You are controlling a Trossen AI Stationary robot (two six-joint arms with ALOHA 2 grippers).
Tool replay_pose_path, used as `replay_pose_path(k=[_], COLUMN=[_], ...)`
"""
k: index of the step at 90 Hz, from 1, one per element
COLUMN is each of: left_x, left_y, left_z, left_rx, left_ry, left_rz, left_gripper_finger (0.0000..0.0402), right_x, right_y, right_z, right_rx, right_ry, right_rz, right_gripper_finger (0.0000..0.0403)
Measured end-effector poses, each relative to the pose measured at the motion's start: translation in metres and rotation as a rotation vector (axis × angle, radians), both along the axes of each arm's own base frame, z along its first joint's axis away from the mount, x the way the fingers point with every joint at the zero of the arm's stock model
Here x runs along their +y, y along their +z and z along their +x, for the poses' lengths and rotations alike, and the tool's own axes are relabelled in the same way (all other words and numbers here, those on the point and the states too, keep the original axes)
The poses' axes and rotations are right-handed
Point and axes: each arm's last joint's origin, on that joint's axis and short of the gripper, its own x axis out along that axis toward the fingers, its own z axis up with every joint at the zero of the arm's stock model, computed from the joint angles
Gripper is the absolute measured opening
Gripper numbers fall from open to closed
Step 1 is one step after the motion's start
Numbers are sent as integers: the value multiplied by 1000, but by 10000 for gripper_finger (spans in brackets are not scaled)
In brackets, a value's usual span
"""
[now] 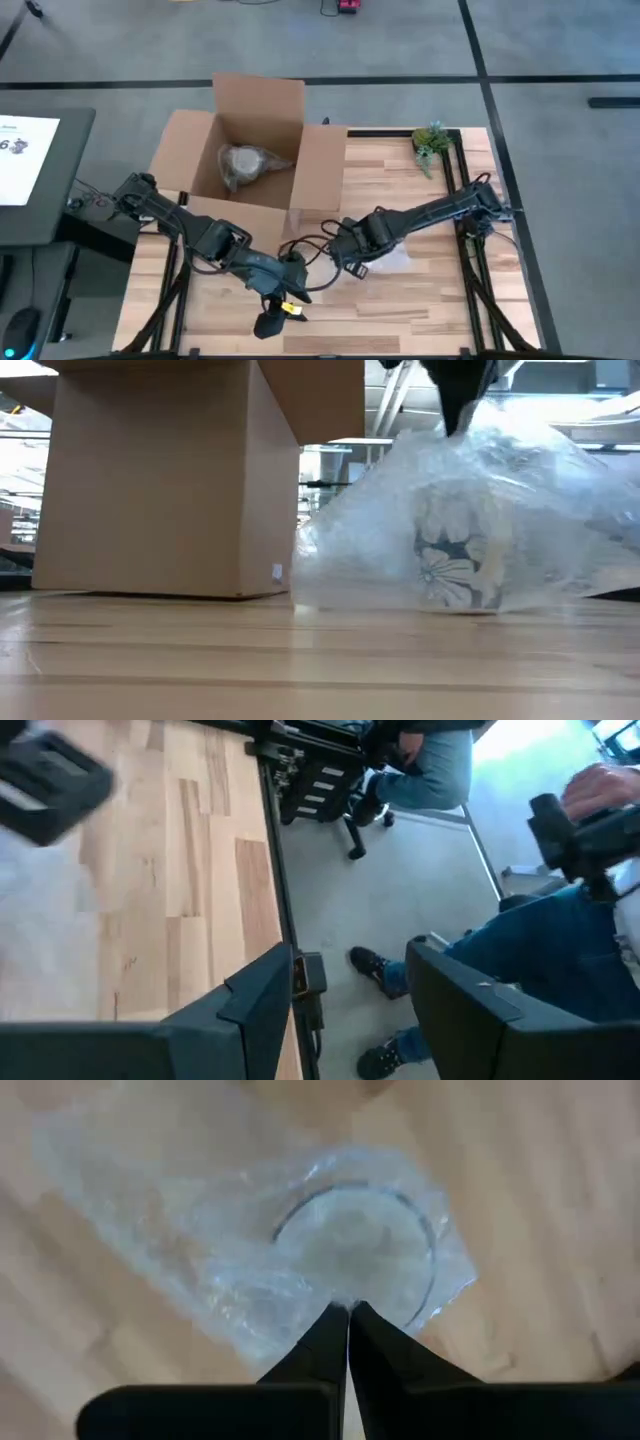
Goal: Wrap mug
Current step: Wrap the blue patterned mug with the bubble wrap
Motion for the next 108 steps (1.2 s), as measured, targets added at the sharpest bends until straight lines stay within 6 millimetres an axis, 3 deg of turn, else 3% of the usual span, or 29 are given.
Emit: replay_pose_path(k=[19, 37, 62, 81, 96, 108], left_x=[-7, -13, -17, -17, -19, -20], left_y=[0, 0, 0, 0, 4, 7], left_z=[-5, -8, -11, -11, -9, -7], left_rx=[12, 20, 25, 39, 6, -26], left_ry=[-17, -17, -12, 7, 14, 15], left_rz=[-13, -25, -33, -56, -94, -119], left_gripper_finger=[175, 175, 175, 175, 175, 175], right_x=[-7, -12, -29, -40, -40, -28], right_y=[-15, -44, -80, -102, -112, -111], right_z=[-1, -3, 0, 7, 6, 3], right_rx=[44, 93, 83, 12, -1, 19], right_ry=[-11, -27, -59, -56, -13, 84], right_rz=[-37, -33, 36, 155, 226, 267], right_gripper_finger=[25, 45, 6, 1, 0, 0])
